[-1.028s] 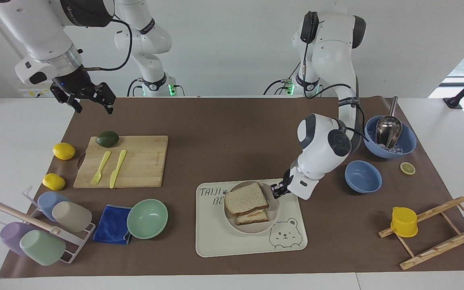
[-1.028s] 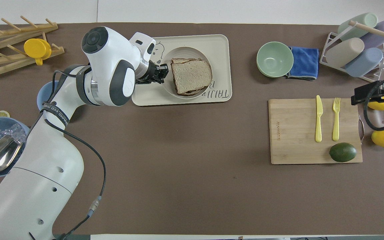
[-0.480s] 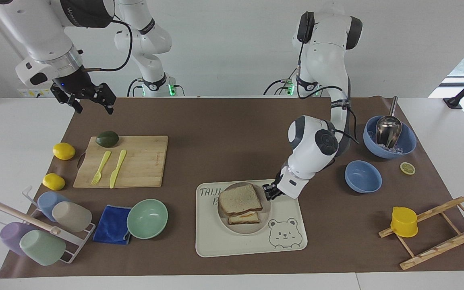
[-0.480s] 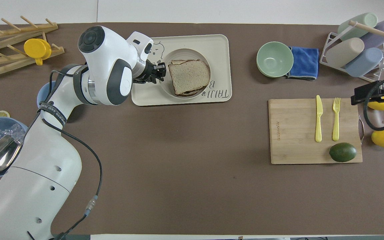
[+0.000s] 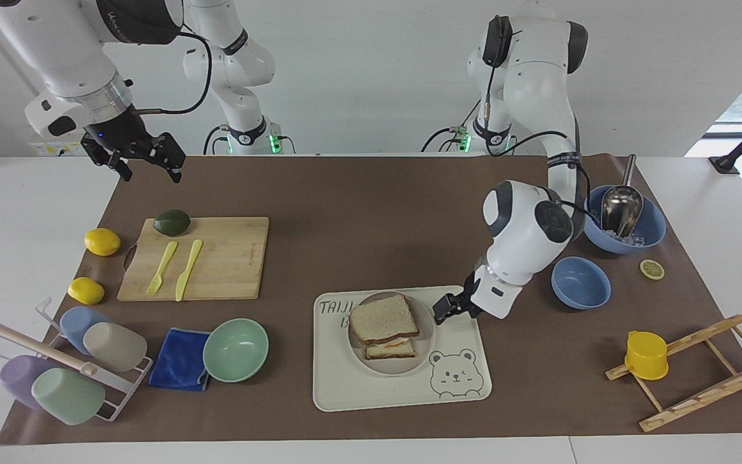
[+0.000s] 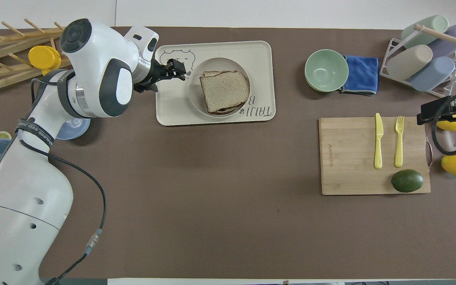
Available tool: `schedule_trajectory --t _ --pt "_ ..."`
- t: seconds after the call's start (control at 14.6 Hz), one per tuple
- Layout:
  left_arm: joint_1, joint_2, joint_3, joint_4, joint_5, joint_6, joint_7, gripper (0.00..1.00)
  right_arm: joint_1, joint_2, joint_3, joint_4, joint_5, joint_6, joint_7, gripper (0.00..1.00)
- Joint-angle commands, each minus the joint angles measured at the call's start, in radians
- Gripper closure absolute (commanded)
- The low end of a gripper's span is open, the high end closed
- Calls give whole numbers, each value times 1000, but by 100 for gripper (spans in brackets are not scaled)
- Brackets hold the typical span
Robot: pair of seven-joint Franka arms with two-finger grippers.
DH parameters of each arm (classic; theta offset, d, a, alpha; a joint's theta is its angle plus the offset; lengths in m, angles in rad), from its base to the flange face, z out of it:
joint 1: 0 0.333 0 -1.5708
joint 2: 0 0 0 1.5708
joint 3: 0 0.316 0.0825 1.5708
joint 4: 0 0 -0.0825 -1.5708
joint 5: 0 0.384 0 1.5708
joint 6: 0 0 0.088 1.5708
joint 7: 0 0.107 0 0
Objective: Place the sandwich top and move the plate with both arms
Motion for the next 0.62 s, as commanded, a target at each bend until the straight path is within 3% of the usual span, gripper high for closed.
schedule_trajectory --t 0.0,0.27,0.55 --pt "71 -114 3 -24 32 -104 10 0 -21 -6 15 -10 2 5 -15 0" --pt "128 -221 1 -24 178 -254 13 0 -21 -6 15 -10 2 4 -16 0" --pt "171 -321 3 -26 224 -380 13 0 -21 -6 15 -10 2 4 -16 0"
